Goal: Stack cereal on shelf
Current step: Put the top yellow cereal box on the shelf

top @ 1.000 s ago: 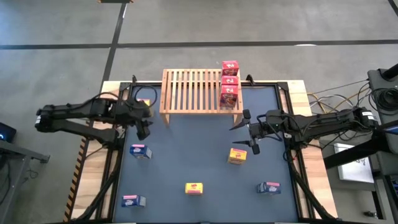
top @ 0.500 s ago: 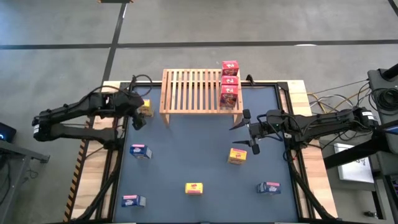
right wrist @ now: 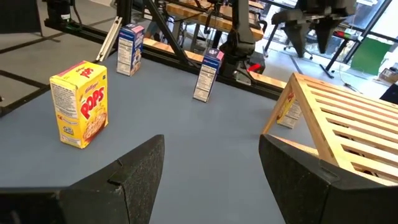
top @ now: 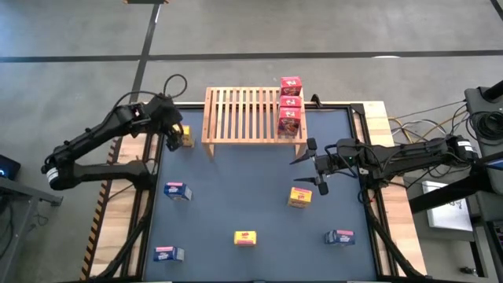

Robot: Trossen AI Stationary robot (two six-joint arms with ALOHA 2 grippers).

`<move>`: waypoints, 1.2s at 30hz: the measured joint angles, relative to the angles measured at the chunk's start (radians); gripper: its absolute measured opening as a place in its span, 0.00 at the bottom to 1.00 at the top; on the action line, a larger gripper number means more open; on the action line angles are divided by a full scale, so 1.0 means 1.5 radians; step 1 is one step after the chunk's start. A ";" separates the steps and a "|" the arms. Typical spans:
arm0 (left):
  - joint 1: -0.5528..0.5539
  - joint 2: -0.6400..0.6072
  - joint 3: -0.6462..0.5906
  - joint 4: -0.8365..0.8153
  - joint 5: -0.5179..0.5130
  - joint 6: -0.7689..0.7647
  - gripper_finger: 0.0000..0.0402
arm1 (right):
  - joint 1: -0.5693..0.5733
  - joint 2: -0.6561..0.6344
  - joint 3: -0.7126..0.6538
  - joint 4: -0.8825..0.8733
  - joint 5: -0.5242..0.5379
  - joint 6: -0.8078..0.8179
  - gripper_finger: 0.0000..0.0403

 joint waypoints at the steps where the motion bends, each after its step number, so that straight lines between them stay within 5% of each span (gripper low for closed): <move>1: 0.005 0.003 0.000 0.011 0.009 0.009 0.69 | 0.000 0.000 0.000 0.000 0.000 0.002 0.62; 36: 0.127 0.070 -0.002 0.092 0.141 0.111 0.75 | 0.000 0.001 0.000 -0.016 0.000 0.006 0.62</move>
